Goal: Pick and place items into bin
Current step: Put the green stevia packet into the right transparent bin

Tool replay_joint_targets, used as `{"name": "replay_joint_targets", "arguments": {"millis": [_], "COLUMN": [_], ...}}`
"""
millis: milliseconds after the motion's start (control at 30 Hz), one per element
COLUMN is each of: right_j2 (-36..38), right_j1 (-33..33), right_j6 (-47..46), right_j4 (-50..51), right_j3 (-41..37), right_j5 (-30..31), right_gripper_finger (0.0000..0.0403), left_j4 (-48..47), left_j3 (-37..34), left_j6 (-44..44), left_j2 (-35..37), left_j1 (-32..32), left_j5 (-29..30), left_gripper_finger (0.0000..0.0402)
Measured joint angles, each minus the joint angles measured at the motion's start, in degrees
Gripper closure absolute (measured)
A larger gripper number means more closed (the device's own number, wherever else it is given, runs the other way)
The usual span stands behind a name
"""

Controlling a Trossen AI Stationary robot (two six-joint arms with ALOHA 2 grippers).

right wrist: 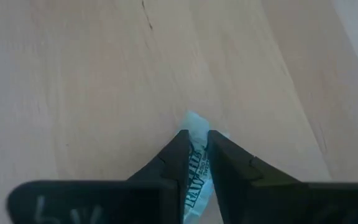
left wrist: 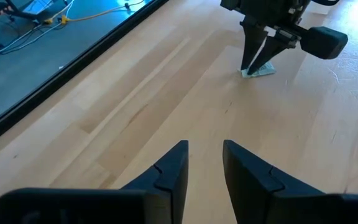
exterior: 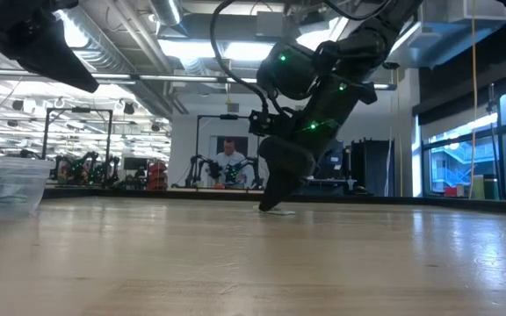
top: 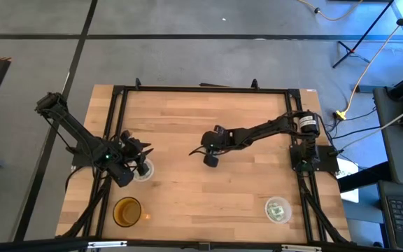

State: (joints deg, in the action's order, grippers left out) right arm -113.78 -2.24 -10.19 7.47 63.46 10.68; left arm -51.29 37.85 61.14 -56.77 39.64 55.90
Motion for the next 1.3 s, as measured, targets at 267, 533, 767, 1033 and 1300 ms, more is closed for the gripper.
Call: {"name": "replay_joint_targets", "arguments": {"millis": [267,533,767,1033,1300], "right_j2": [0.4,0.9,1.1,1.3,1.4], "right_j1": [0.0,0.9,4.5,14.9,29.6], "right_j6": [0.4,0.6,1.6,-6.4,-30.0], "right_j4": [0.2,2.8,15.5,42.8,56.1], "right_j3": [-0.1,2.3,11.8,25.2,27.8], "right_j5": [0.0,-0.3,-0.5,-7.9,-10.2], "right_gripper_finger": [0.0397,0.0396,0.0397,0.0398,0.0396], "left_j4": [0.0,0.0,0.0,0.0,0.0], "left_j3": [0.0,0.0,0.0,0.0,0.0], "left_j6": [0.0,0.0,-1.1,-1.7,-1.8], "left_j2": [0.0,0.0,0.0,0.0,0.0], "left_j1": [0.0,0.0,0.0,0.0,0.0], "left_j5": [0.0,0.0,0.0,1.0,1.5], "left_gripper_finger": [0.031,0.0309,0.0313,0.0313,0.0313]}}
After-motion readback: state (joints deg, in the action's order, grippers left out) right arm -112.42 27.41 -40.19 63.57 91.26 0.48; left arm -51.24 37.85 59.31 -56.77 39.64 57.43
